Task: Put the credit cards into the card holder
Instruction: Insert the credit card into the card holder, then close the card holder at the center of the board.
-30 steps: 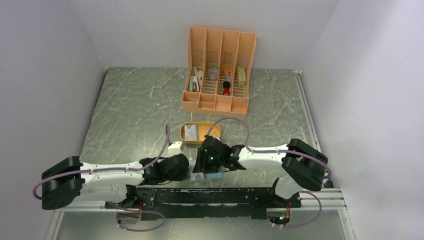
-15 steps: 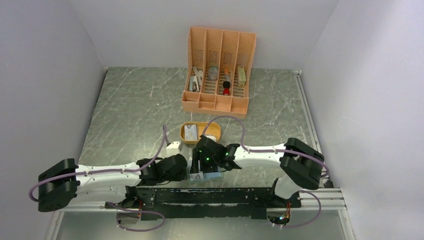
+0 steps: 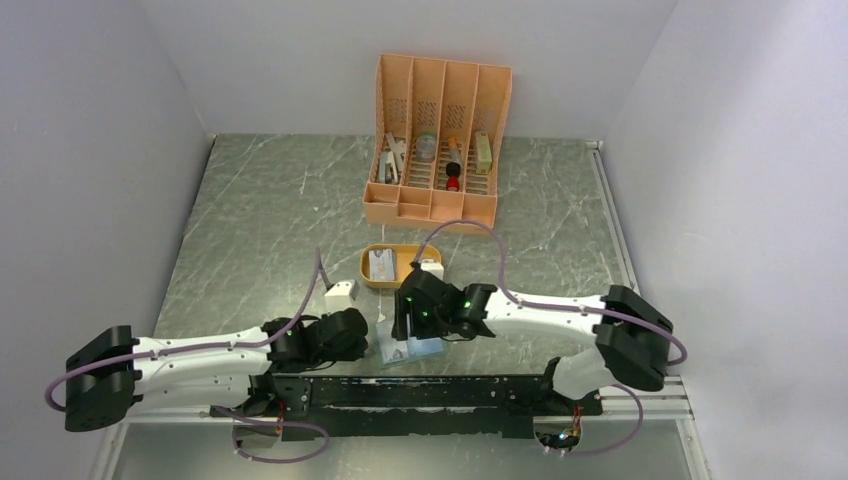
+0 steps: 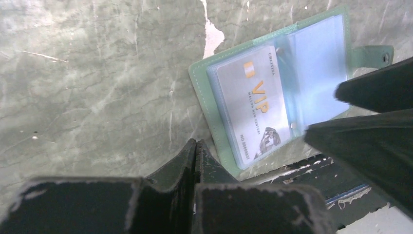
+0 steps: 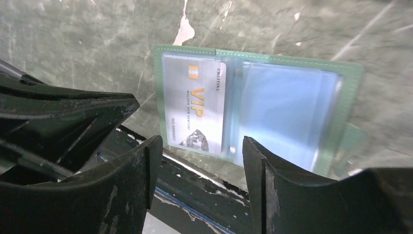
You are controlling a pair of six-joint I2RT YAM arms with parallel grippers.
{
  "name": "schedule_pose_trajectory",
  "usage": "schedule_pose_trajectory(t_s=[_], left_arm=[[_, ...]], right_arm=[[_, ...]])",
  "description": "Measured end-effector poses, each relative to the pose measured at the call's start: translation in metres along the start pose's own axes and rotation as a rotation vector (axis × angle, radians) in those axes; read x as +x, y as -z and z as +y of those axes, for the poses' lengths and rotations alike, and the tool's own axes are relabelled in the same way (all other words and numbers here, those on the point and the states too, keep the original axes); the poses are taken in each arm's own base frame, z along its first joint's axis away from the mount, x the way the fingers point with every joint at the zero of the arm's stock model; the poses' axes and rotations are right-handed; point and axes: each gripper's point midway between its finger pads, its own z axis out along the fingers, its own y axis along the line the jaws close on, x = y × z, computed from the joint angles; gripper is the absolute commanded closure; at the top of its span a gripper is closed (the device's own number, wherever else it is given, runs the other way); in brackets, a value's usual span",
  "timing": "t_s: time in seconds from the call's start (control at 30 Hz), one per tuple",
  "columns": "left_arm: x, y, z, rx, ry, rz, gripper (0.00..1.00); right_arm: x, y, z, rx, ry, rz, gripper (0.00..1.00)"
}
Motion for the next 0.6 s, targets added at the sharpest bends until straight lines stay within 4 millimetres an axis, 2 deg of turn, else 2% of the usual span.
schedule_pose_trajectory(t_s=[0.07, 0.17, 0.3, 0.47, 0.6], left_arm=[[-0.003, 0.003, 0.002, -0.002, -0.005, -0.012, 0.93], [-0.01, 0.009, -0.001, 0.013, -0.014, -0.033, 0.83], [-0.017, 0.016, -0.008, 0.052, -0.023, -0.056, 0.75], [-0.018, 0.018, -0.011, 0.073, -0.019, -0.056, 0.73], [-0.017, 0.018, -0.01, 0.071, -0.019, -0.055, 0.74]], right_arm=[[-0.008, 0.011, -0.001, 0.01, 0.015, -0.035, 0.36], [-0.028, 0.031, -0.006, 0.03, 0.042, -0.114, 0.39], [-0.047, 0.045, -0.025, 0.079, 0.057, -0.178, 0.39], [-0.047, 0.04, -0.057, 0.165, 0.079, -0.163, 0.39], [-0.037, 0.029, -0.076, 0.22, 0.094, -0.115, 0.45]])
